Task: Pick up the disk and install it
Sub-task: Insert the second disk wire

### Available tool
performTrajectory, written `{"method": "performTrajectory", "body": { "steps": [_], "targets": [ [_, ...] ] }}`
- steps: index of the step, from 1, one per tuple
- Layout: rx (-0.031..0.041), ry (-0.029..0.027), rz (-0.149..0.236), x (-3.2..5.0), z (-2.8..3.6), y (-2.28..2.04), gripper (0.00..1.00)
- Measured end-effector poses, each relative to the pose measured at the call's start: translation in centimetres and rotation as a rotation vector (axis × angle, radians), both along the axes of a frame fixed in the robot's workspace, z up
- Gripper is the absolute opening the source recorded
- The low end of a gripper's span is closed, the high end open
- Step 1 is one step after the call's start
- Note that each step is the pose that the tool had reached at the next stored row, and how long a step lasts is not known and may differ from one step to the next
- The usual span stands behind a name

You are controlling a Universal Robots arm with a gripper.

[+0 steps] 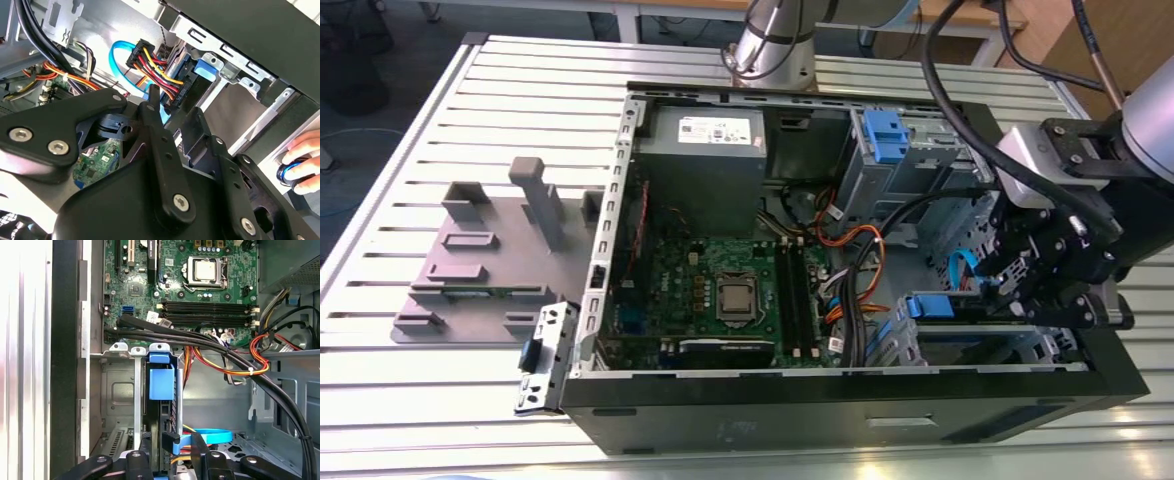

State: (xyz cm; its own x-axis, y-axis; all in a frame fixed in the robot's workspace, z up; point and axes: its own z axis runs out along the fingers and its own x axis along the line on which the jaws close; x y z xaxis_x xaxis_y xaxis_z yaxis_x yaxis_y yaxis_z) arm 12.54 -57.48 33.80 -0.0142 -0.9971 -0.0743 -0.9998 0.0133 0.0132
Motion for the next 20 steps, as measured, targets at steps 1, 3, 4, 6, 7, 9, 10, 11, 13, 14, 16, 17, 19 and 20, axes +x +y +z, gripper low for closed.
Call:
{"method": "performTrajectory", "body": {
  "steps": [1, 3, 4, 6, 7, 9, 10, 11, 13, 14, 16, 17, 19, 20],
  "targets": [
    [0.0002, 0.0000, 0.000, 0.00, 0.01, 0.00, 0.44],
    [-0.0003, 0.0000, 0.000, 0.00, 0.07, 0.00, 0.44],
    [-0.0008, -0.0001, 0.000, 0.00, 0.16, 0.01, 0.44],
    [-0.0006, -0.0001, 0.000, 0.00, 0.35, 0.00, 0.44],
    [-0.0009, -0.0001, 0.000, 0.00, 0.42, 0.00, 0.44],
    [-0.0026, -0.0001, 0.000, 0.00, 0.45, 0.01, 0.44],
    [-0.0039, 0.0000, 0.000, 0.00, 0.46, 0.00, 0.44],
    [-0.0049, 0.0000, 0.000, 0.00, 0.47, 0.00, 0.44],
    [-0.0056, 0.0000, 0.000, 0.00, 0.48, 0.00, 0.44],
    [-0.0229, 0.0000, 0.000, 0.00, 0.51, 0.01, 0.44],
    [-0.0233, 0.0000, 0.000, 0.00, 1.38, 0.01, 0.44],
    [-0.0232, 0.0000, 0.000, 0.00, 1.82, 0.00, 0.44],
    [-0.0231, 0.0000, 0.000, 0.00, 2.47, 0.01, 0.44],
    [-0.0230, -0.0001, 0.000, 0.00, 2.53, 0.00, 0.44]
  ]
}}
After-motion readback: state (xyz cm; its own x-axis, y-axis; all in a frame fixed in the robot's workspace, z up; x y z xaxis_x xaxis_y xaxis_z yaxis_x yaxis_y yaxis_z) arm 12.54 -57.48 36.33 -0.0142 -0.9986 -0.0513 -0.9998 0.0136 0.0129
